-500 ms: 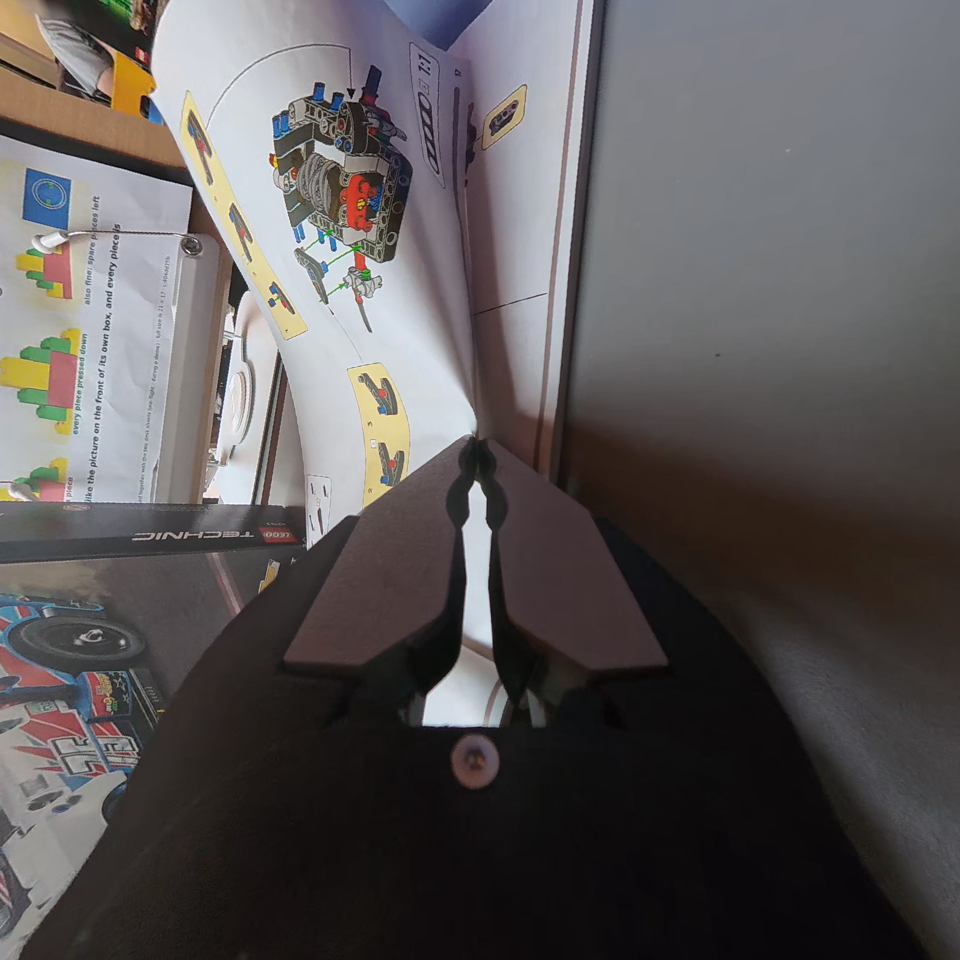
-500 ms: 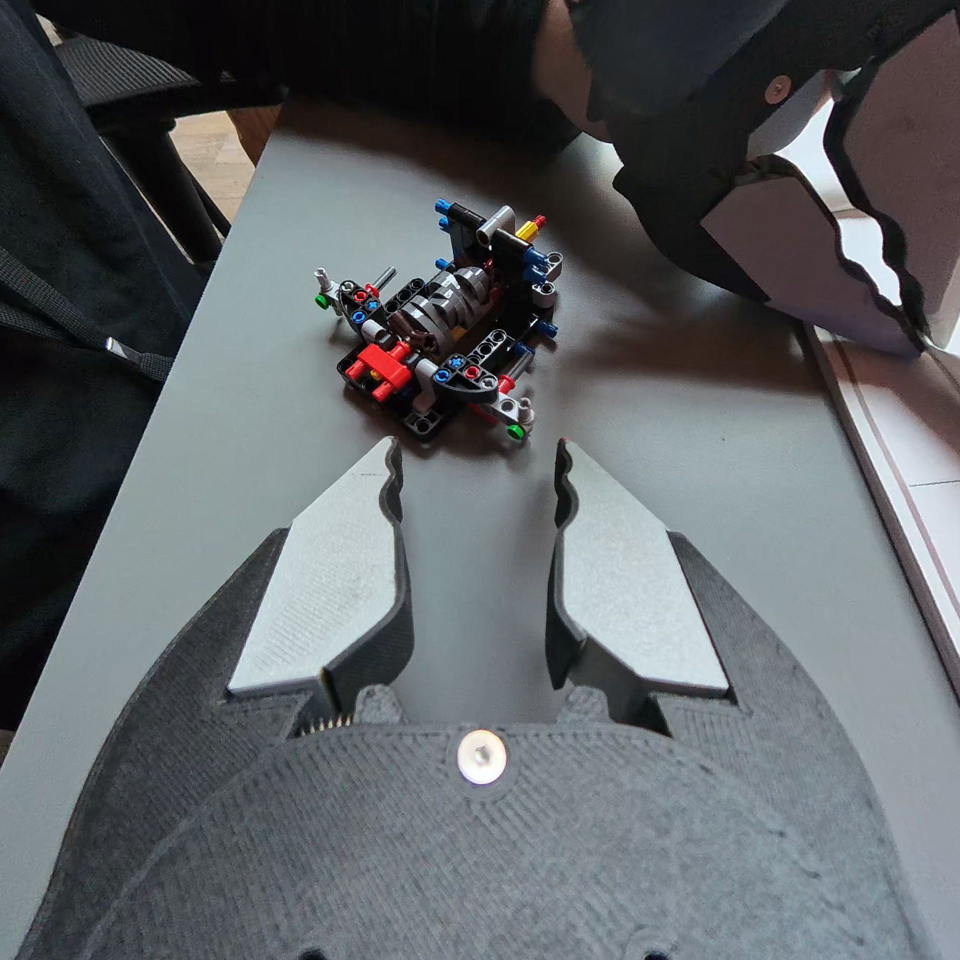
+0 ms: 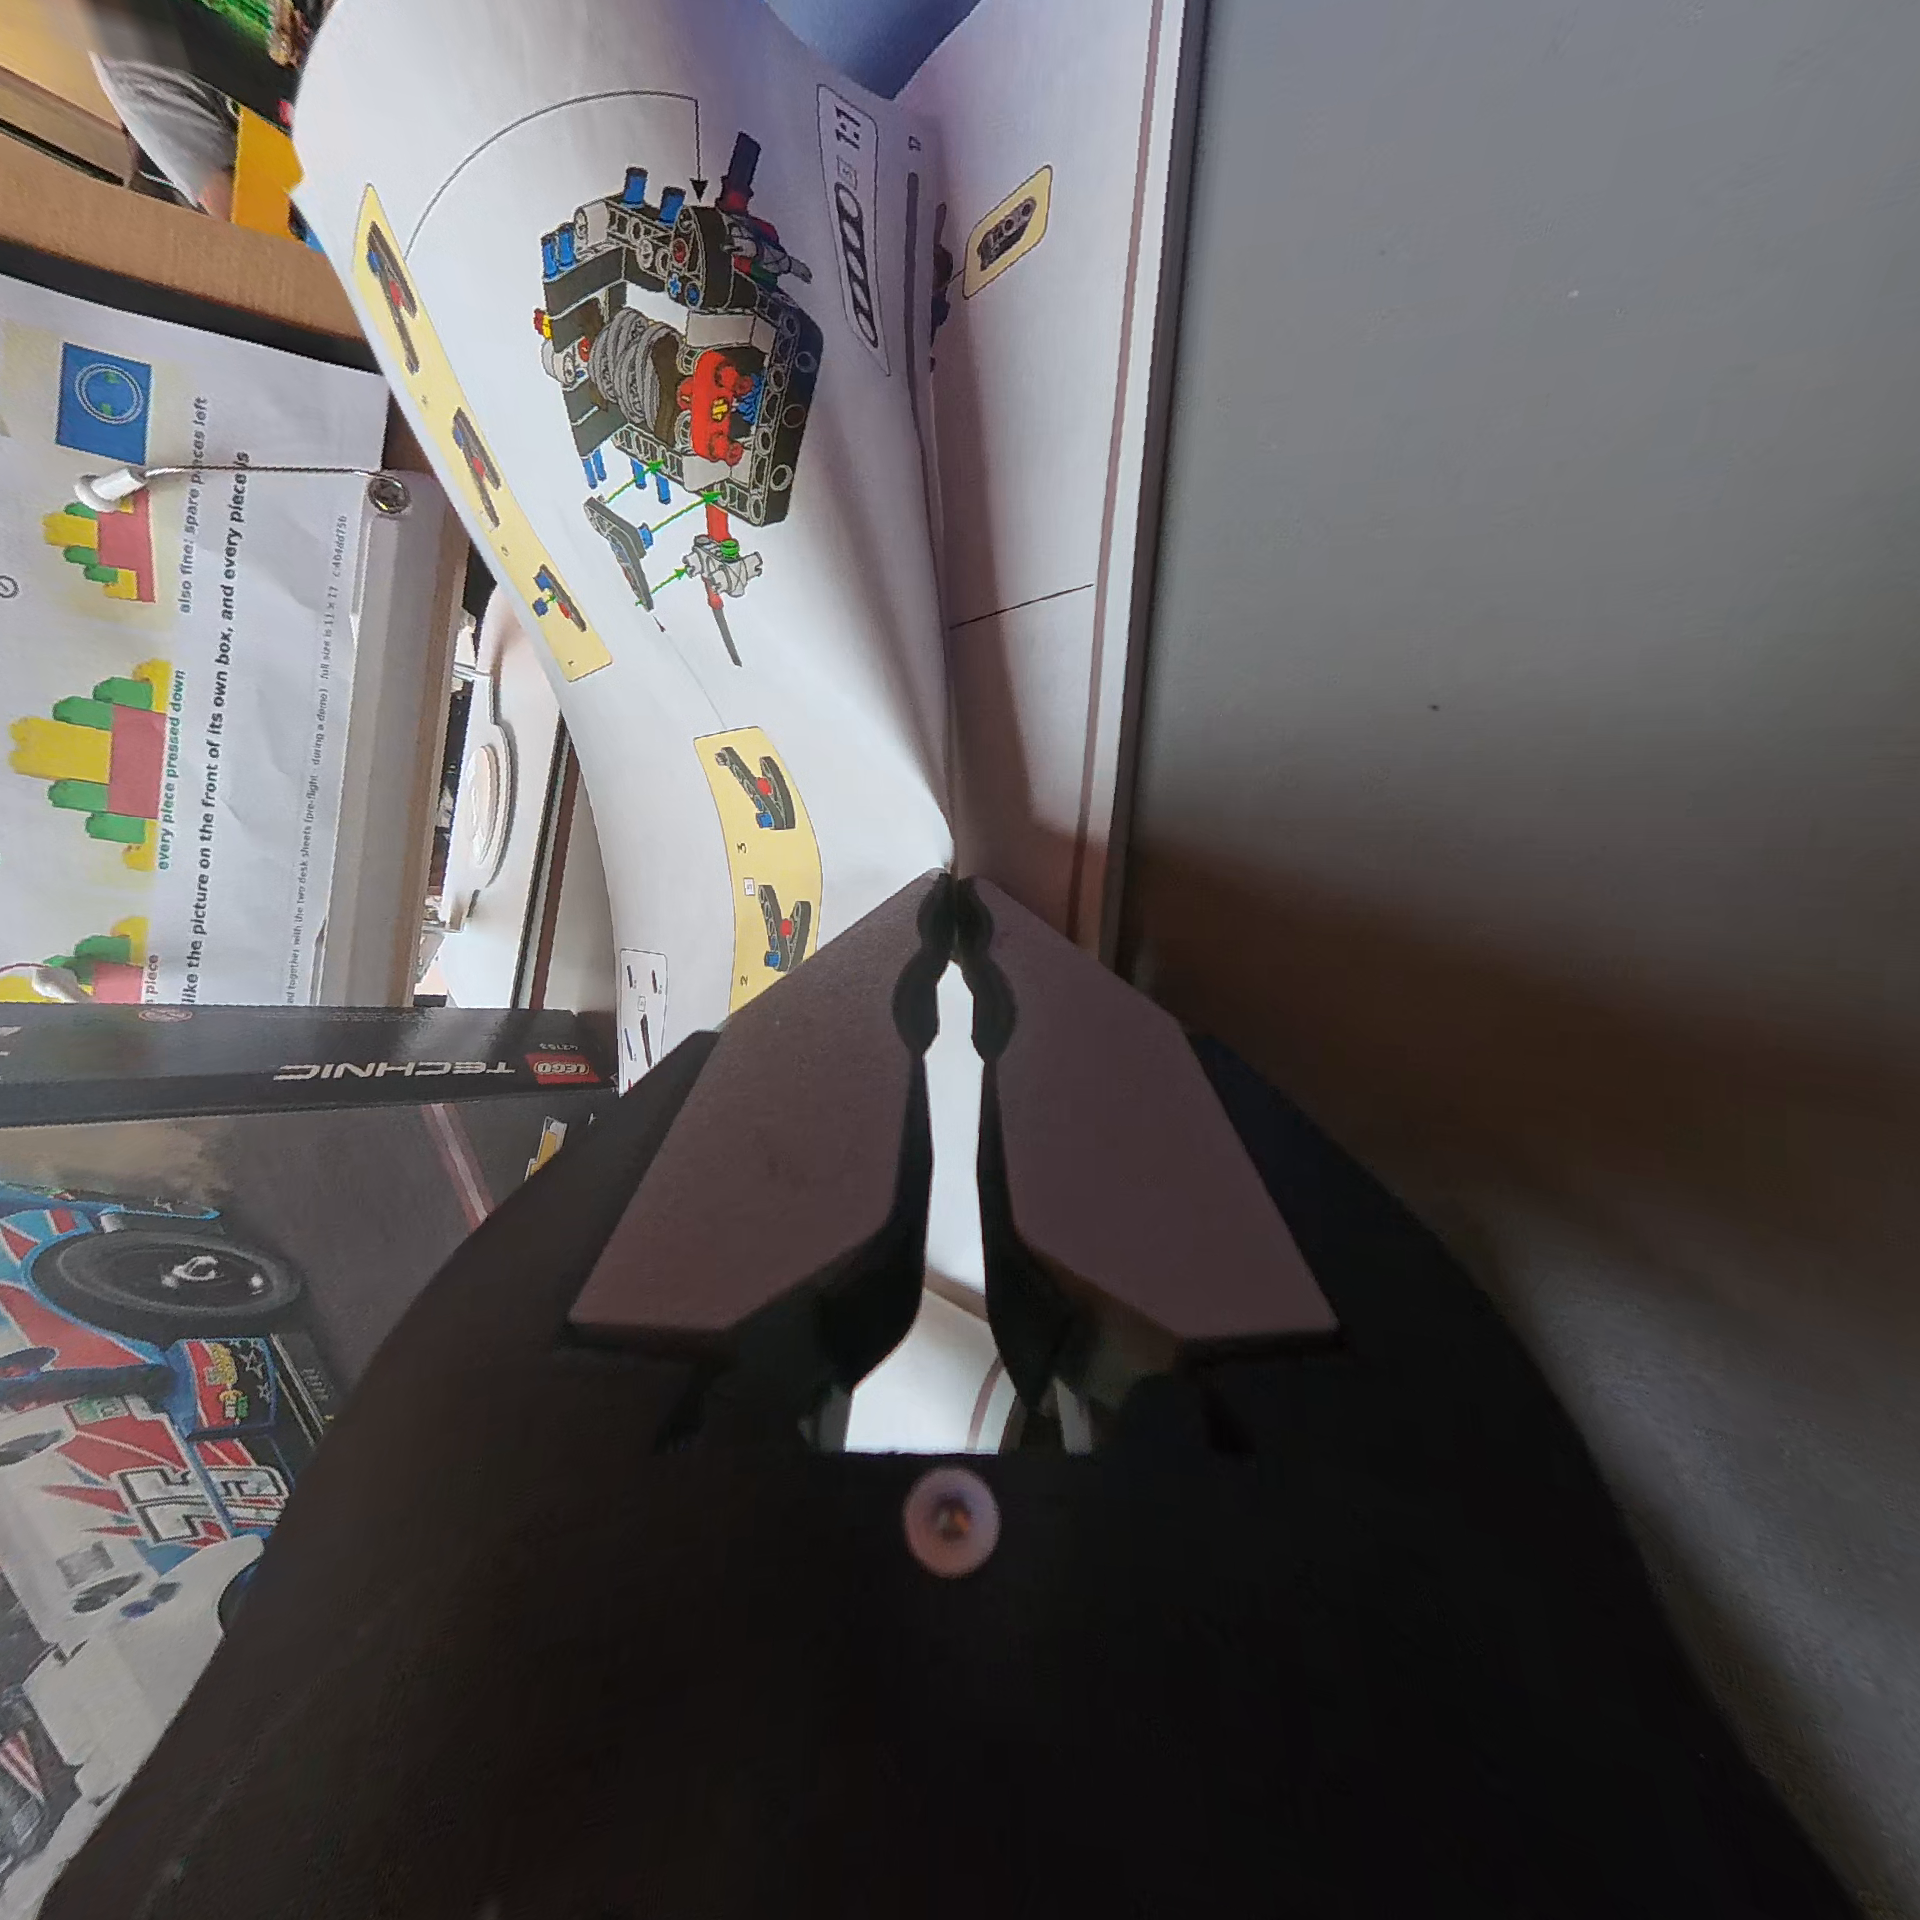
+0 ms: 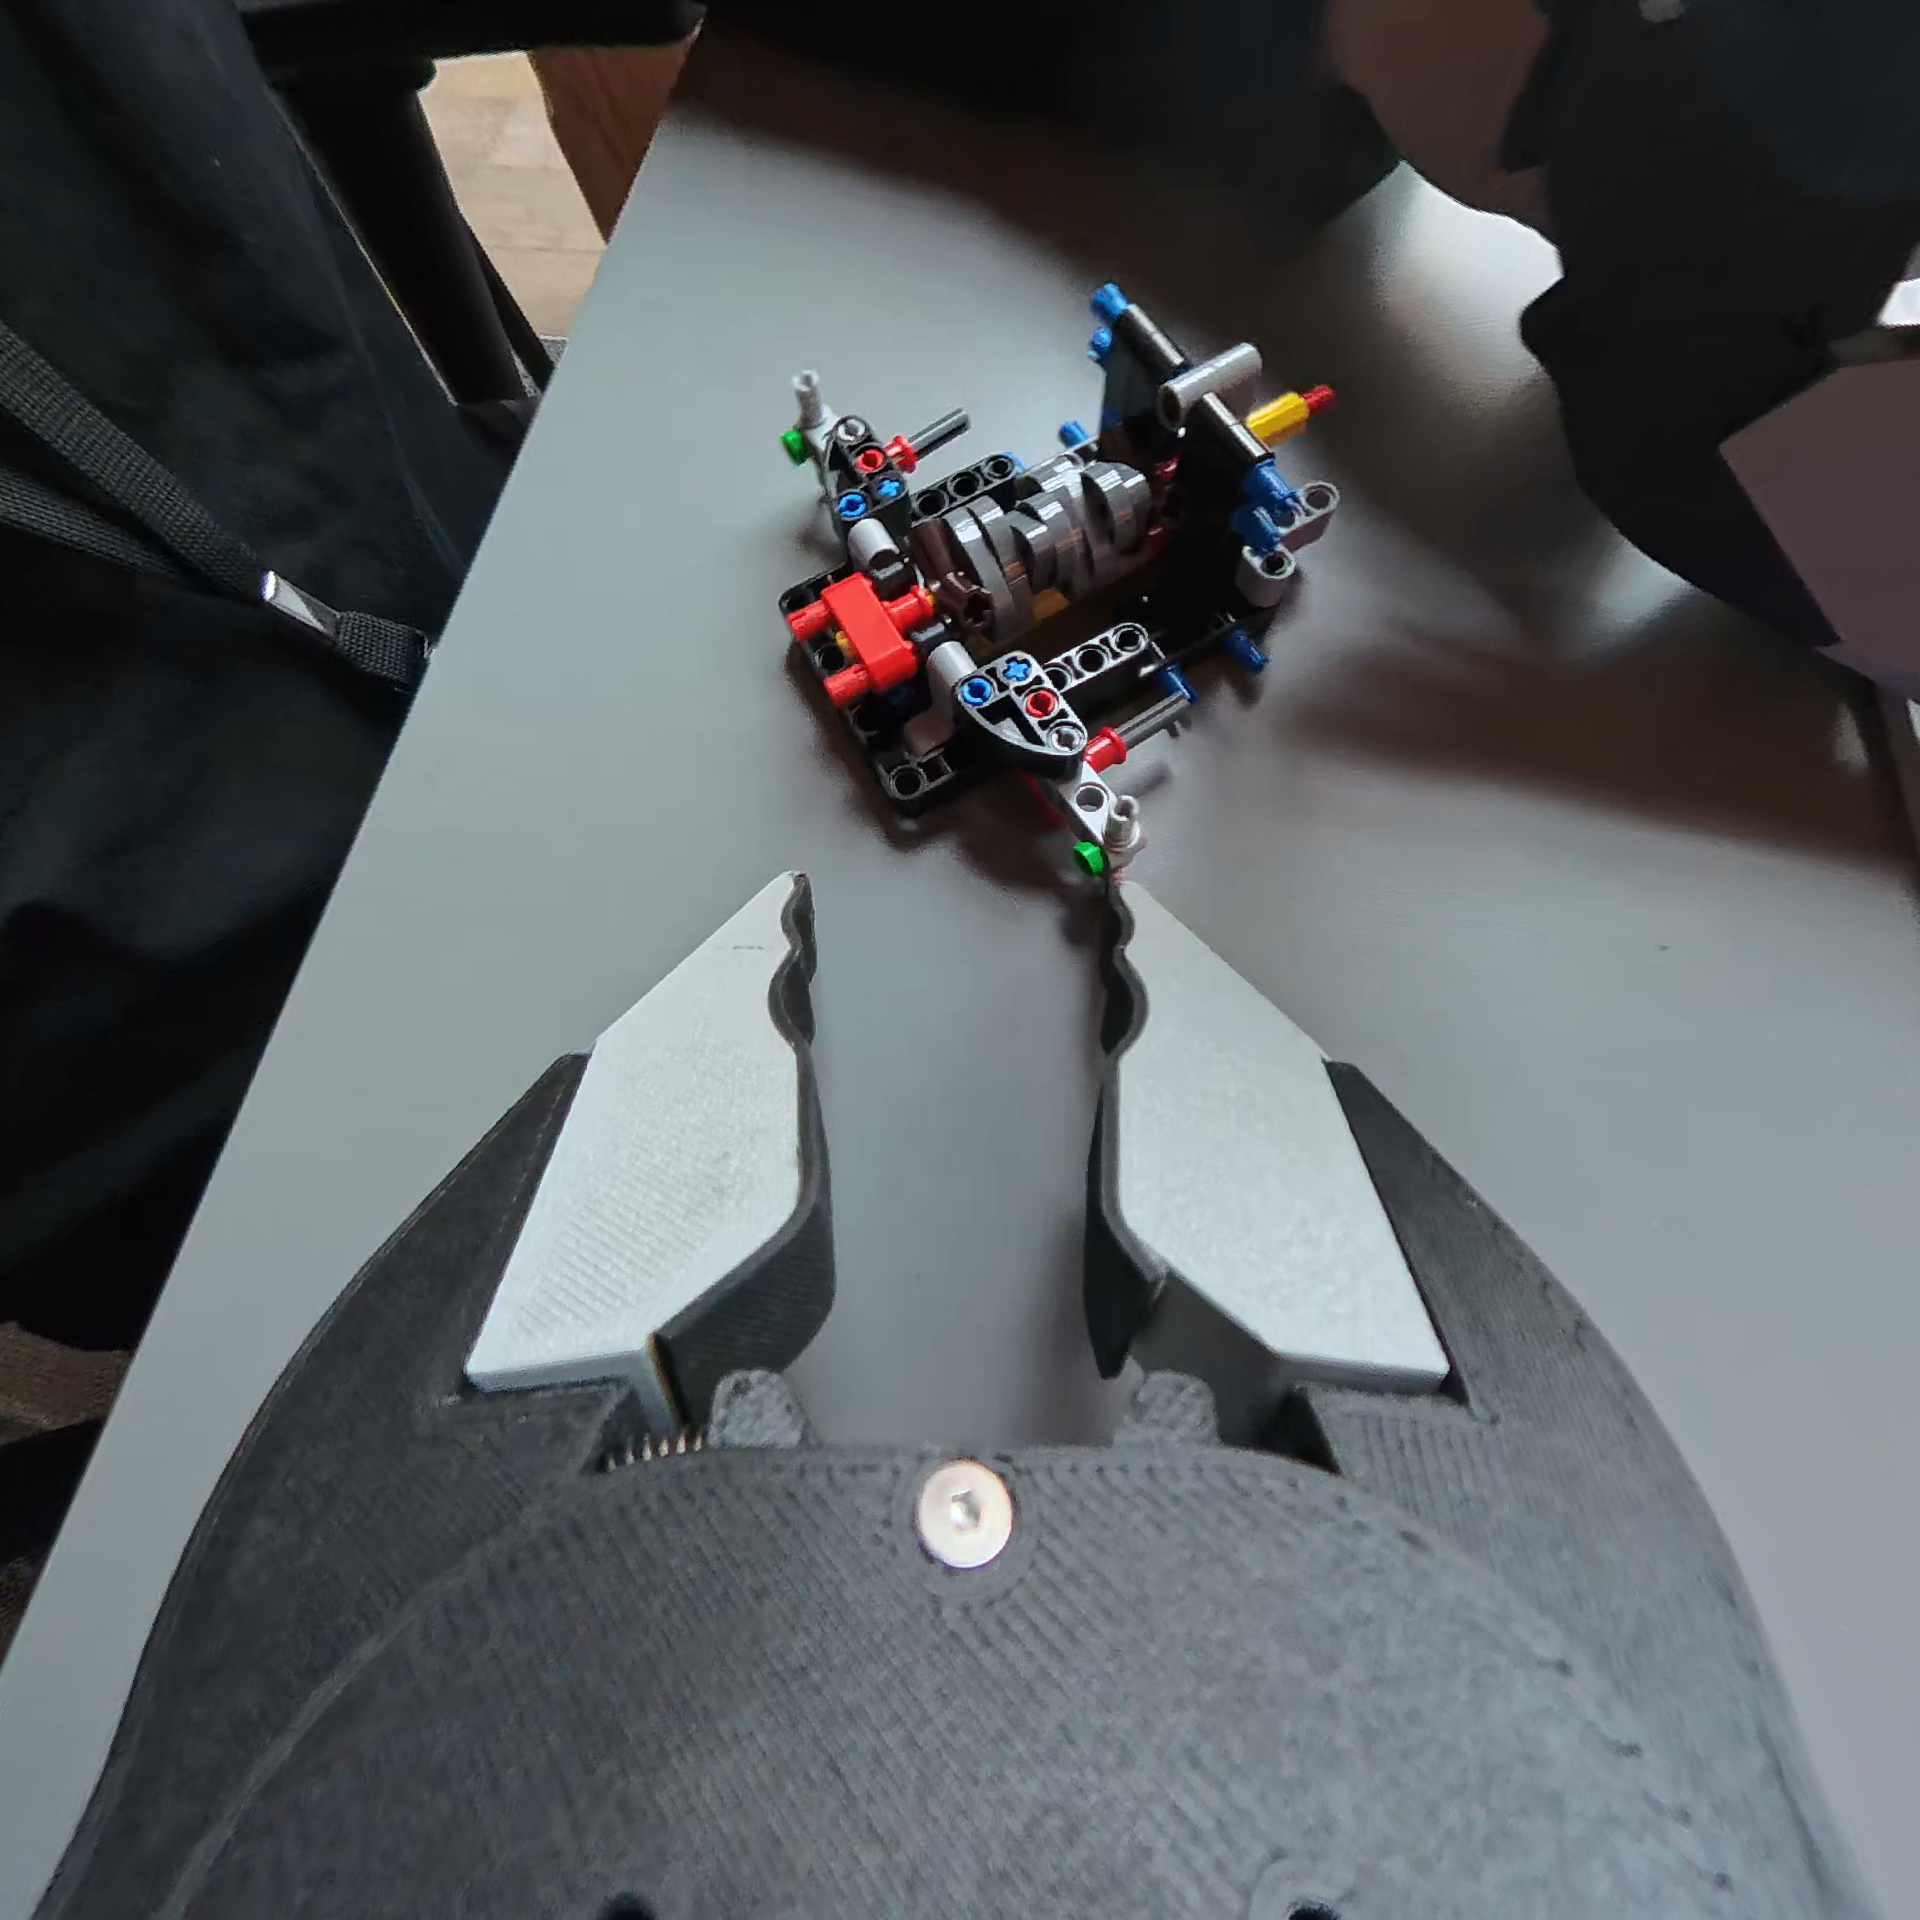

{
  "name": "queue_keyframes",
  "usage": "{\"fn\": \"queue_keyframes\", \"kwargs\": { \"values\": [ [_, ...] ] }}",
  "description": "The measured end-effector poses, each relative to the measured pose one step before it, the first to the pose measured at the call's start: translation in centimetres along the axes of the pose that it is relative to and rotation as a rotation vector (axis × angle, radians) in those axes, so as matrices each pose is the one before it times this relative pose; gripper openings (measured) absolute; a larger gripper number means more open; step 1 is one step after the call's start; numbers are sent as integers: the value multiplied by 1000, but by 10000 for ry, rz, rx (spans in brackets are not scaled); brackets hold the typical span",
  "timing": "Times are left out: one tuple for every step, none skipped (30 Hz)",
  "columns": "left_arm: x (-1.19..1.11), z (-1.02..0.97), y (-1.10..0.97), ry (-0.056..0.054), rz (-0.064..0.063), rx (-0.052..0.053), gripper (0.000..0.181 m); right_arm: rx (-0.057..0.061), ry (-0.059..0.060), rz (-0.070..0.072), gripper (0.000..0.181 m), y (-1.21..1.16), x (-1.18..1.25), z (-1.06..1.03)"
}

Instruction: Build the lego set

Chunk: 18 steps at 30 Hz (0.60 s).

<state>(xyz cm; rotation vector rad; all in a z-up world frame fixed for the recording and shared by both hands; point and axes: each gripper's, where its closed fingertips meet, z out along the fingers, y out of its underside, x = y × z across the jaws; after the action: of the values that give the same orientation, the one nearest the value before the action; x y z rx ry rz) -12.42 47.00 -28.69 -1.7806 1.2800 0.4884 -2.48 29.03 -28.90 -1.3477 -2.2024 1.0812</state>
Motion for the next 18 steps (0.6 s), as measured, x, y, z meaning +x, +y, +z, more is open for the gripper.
{"fn": "queue_keyframes", "kwargs": {
  "values": [
    [0, 3, -1, 11, -21, 0, 0, -1, -39, -18, 52, -36, -269, 77],
    [-3, -3, -8, 14, -24, 15, 0, 1, -75, -18, 52, -56, -324, 83],
    [1, 5, 8, 18, -29, 26, 0, 6, -122, -7, 52, -74, -380, 113],
    [-4, -11, -10, 15, -16, 31, 0, 6, -112, -3, 52, -118, -362, 149],
    [-3, -3, 2, 10, -7, 28, 0, -2, -84, -24, 52, -135, -323, 183],
    [3, -8, 16, 8, 2, 8, 0, -10, -89, -61, 52, -145, -348, 212],
    [-2, 4, 3, 4, 17, 14, 0, -16, -91, -91, 52, -157, -358, 253],
    [4, -2, -1, -1, 8, 18, 0, -23, -61, -106, 52, -173, -299, 261],
    [3, -1, -8, 4, -12, 9, 0, -19, -43, -105, 52, -165, -244, 240],
    [-1, -3, -4, 6, -3, 7, 0, -7, -47, -86, 52, -153, -220, 190],
    [-5, 5, 0, -1, 12, 17, 0, 32, -30, -56, 52, -164, -141, 107],
    [-1, 0, 1, -2, 6, 23, 0, 92, -26, -28, 52, -206, -94, 12],
    [6, -10, 4, 0, 9, 22, 0, 146, -15, -3, 53, -212, -59, -88],
    [-13, -1, 17, -3, 15, 11, 0, 179, 27, 20, 53, -207, 39, -204],
    [-10, -2, 30, 3, -9, 11, 0, 221, 48, 54, 53, -224, 120, -268],
    [-4, -1, 7, 16, -33, 10, 0, 238, 52, 81, 53, -219, 181, -338],
    [-6, -6, -3, 15, -36, 7, 0, 201, 77, 106, 53, -147, 281, -358],
    [-3, -6, 6, 6, -24, 1, 0, 149, 123, 126, 52, -61, 380, -351]
  ]
}}
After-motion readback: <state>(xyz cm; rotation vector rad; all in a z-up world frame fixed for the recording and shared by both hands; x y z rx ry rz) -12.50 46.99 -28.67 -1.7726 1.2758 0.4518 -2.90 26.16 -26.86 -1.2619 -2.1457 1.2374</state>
